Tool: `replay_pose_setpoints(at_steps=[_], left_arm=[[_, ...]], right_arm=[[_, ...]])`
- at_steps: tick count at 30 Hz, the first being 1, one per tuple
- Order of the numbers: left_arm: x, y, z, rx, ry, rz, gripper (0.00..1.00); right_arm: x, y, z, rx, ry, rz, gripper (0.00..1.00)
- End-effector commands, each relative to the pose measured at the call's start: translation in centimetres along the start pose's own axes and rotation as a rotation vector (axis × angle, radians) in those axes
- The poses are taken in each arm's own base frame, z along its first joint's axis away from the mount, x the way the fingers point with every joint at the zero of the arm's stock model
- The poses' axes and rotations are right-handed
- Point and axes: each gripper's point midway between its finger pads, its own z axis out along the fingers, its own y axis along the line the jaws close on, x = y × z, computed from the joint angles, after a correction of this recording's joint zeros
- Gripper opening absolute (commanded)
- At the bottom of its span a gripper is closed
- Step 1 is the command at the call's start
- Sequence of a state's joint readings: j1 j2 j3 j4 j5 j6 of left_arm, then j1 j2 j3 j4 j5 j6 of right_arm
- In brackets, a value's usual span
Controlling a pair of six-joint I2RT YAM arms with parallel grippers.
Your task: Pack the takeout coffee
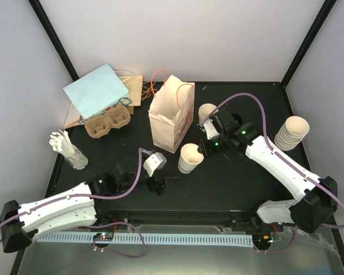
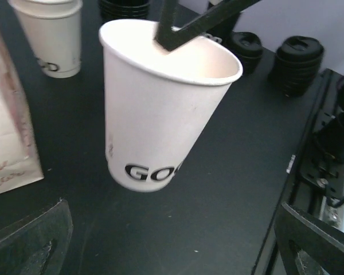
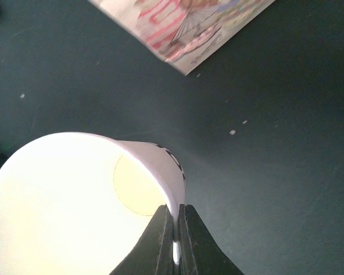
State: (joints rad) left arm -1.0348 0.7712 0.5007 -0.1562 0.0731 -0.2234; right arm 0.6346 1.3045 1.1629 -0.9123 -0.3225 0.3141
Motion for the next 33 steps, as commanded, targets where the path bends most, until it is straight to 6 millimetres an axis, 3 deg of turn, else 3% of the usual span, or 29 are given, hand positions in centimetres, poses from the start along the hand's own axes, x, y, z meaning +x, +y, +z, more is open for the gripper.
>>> replay_pose_setpoints(at_steps=[1, 5, 12, 17, 23, 25, 29, 33], left_arm=[[-1.8, 2.7, -1.5, -0.176, -0.067, -0.093, 0.99], [-2.7, 4.6, -3.2, -0.269, -0.112, -0.189, 0.99], [-5.2, 7.7, -7.0, -0.323, -0.162, -0.389, 0.99], [-4.8, 10.2, -9.3, -0.450, -0.134, -0.450, 0.99], [-5.6, 10.1, -9.7, -0.423, -0.134, -0.501, 0.99], [-5.7, 10.2, -9.7, -0.423, -0.133, -0.503, 0.99], [-5.5, 10.3, -9.7, -0.432, -0.123, -0.502, 0.99], [-5.4, 10.4, -9.9, -0.444, -0.116, -0.495, 0.99]], right_arm=[[-3.1, -1.4, -0.4, 0.131, -0.138, -0.055, 0.04], [-3.2, -1.7, 1.1, 0.228, -0.142, -0.108, 0.05], [-1.4, -1.7, 5.1, 0.293, -0.077, -0.145, 0.07], [-0.3, -2.2, 6.3, 0.309, -0.060, -0.149, 0.08], [0.7, -3.2, 7.2, 0.338, -0.029, -0.146, 0.09], [0.9, -3.4, 7.3, 0.348, -0.025, -0.147, 0.13], [0.8, -3.8, 6.7, 0.379, -0.027, -0.152, 0.37], [-0.4, -3.8, 4.6, 0.422, -0.078, -0.169, 0.48]])
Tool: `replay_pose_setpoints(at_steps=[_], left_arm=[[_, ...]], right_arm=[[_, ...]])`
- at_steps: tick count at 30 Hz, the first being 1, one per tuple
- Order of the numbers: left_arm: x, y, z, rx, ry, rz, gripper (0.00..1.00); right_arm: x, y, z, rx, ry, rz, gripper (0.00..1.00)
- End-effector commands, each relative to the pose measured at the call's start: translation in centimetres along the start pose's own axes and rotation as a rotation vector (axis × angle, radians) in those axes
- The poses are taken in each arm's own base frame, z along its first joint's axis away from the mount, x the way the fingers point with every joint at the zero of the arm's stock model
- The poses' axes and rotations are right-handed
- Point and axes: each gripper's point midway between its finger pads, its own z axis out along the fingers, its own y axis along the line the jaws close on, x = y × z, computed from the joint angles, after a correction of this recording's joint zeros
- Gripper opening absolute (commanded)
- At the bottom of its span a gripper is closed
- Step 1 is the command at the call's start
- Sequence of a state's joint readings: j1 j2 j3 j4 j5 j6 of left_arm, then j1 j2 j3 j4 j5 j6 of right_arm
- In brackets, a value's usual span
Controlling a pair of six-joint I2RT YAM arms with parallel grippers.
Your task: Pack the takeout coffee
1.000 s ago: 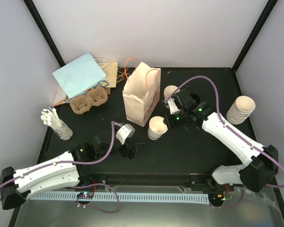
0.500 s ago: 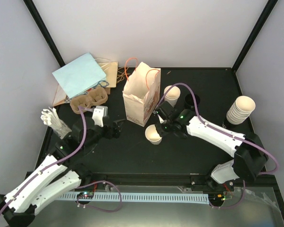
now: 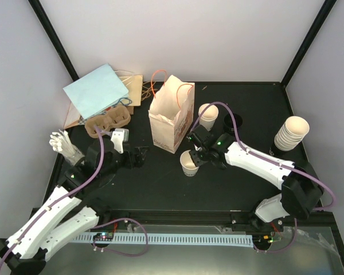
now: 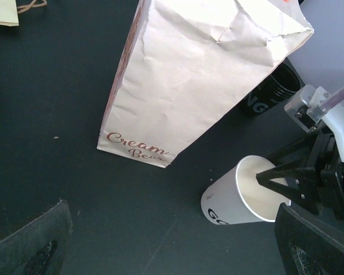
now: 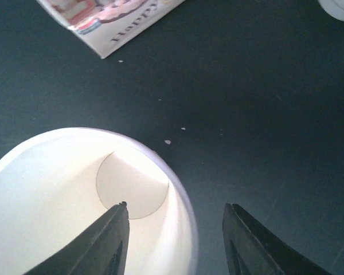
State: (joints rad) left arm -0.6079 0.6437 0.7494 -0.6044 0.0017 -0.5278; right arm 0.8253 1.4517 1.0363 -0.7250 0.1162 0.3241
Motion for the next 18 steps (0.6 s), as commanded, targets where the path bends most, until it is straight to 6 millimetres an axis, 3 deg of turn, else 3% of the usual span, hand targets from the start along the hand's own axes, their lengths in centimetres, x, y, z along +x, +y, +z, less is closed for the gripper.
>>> replay_pose_setpoints(at_steps=[1, 7, 11, 12, 18], left_arm=[[-0.9, -0.4, -0.9, 0.003, -0.006, 0.002, 0.99], [-1.1, -0.2, -1.1, -0.014, -0.007, 0.031, 0.99], [-1.0, 0.1, -1.0, -0.031, -0.004, 0.030, 0.99], [-1.0, 0.1, -0.9, -0.031, -0.003, 0.028, 0.99], [-0.5, 0.1, -0.4, -0.026, 0.017, 0.028, 0.99]], right_arm=[[-1.9, -1.2, -2.8, 0.071, -0.092, -0.008, 0.51], [-4.2, -3.4, -8.0, 0.159, -0.251, 0.000, 0.68], [-4.9, -5.5, -11.2, 0.236, -0.375, 0.050, 0.96], [-4.7, -6.0, -11.9, 0.249, -0.405, 0.064, 1.00], [-3.2, -7.5, -12.5, 0.294, -0.405, 0.171, 1.00]])
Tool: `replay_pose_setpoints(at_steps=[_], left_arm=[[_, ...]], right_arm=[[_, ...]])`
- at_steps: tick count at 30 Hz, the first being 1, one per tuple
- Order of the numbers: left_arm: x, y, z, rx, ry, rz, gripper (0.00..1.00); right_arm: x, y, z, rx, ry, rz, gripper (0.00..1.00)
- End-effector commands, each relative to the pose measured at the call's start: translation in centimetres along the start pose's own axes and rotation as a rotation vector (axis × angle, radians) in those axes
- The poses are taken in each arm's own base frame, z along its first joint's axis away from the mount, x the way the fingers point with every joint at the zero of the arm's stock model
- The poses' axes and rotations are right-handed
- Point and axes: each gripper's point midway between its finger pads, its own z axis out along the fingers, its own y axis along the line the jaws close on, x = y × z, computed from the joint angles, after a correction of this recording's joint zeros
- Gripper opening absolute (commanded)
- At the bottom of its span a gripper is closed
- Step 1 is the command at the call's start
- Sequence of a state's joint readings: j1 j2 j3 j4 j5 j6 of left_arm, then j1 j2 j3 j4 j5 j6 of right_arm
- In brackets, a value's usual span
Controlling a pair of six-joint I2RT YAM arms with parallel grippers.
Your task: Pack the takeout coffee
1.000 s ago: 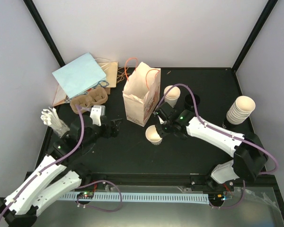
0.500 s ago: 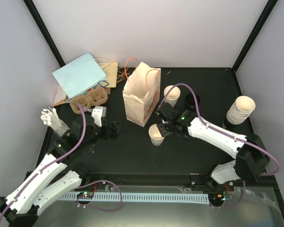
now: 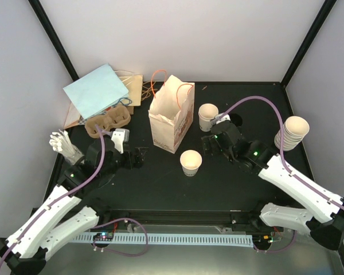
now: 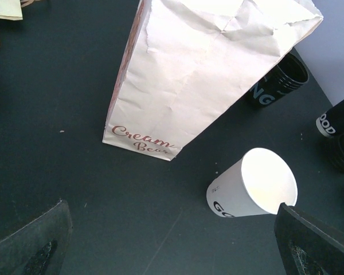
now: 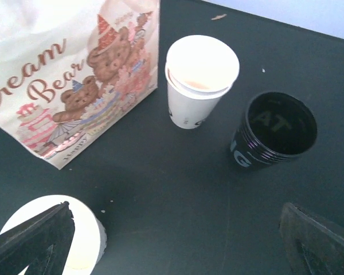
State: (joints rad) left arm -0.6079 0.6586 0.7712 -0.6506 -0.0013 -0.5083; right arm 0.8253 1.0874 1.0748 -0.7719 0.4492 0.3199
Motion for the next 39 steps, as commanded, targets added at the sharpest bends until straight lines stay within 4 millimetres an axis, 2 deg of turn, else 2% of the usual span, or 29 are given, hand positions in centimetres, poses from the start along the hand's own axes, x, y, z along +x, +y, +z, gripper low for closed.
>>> replay_pose_setpoints(at_steps=[1, 9, 13, 15, 21, 27, 30, 36, 39], left_arm=[[-0.7, -0.1, -0.2, -0.005, -0.011, 0.007, 0.99], [0.1, 0.3, 0.4, -0.012, 0.005, -0.011, 0.99], [0.4, 0.7, 0.9, -0.015, 0.033, -0.076, 0.99], [0.5, 1.9, 1.6, -0.019, 0.064, -0.137, 0.99], [0.0, 4.0, 2.7, -0.063, 0.113, -0.180, 0.99], [-0.6, 6.0, 2.7, -0.156, 0.076, -0.194, 0.99], [0.0, 5.7, 3.0, -0.130, 0.109, -0.182, 0.99], [2.9, 5.0, 4.3, -0.047, 0.192, -0.231, 0.99], [3.7, 5.2, 4.4, -0.043, 0.203, -0.245, 0.99]], right_arm=[[1.5, -1.7, 0.1, 0.101, 0.033, 0.075, 1.00], [4.3, -1.7, 1.1, 0.111, 0.103, 0.133, 1.00], [4.0, -0.2, 1.4, 0.021, 0.081, 0.116, 1.00], [4.2, 0.5, 1.5, -0.021, 0.082, 0.119, 1.00], [5.9, 4.8, 2.0, -0.234, 0.194, 0.058, 0.98], [7.2, 5.2, 3.1, -0.205, 0.308, -0.006, 0.94], [7.5, 5.6, 3.6, -0.208, 0.337, -0.029, 0.90], [7.6, 6.2, 4.2, -0.199, 0.354, -0.064, 0.87], [7.0, 6.5, 4.0, -0.191, 0.342, -0.082, 0.79]])
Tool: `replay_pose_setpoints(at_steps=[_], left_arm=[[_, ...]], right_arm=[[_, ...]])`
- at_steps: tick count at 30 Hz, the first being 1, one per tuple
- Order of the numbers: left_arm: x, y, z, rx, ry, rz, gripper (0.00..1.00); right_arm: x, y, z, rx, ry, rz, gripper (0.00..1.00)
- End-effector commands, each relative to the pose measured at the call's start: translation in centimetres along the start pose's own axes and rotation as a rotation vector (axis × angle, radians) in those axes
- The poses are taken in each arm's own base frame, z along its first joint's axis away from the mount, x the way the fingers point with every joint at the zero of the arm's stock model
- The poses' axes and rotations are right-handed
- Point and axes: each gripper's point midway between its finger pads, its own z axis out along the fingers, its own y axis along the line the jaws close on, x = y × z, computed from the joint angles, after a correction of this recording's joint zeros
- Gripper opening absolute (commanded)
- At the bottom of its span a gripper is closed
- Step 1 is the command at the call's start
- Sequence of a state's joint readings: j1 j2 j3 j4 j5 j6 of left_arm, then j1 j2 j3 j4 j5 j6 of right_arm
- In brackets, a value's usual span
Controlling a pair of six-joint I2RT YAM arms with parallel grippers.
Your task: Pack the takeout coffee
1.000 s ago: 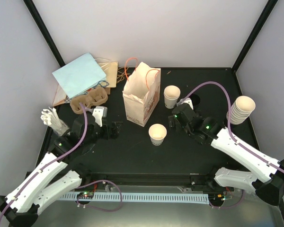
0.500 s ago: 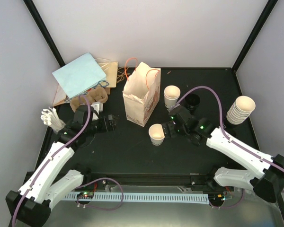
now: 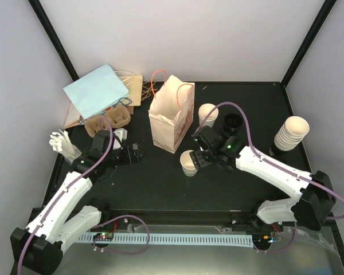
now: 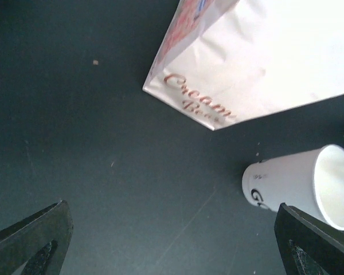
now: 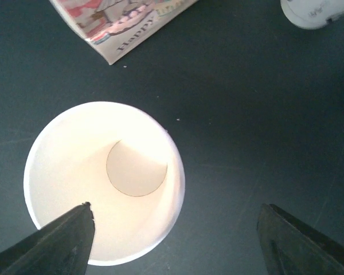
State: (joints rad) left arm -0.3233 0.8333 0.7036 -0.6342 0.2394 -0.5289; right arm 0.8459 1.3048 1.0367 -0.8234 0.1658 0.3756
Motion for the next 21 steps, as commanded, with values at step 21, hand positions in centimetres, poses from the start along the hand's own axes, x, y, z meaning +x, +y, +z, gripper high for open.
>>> replay_pose_setpoints(at_steps=[21], left_arm=[[1.9, 0.1, 0.4, 0.046, 0.041, 0.006, 0.99]], right_arm=[[-0.1, -0.1, 1.4, 0.119, 0.073, -0.030, 0.48]])
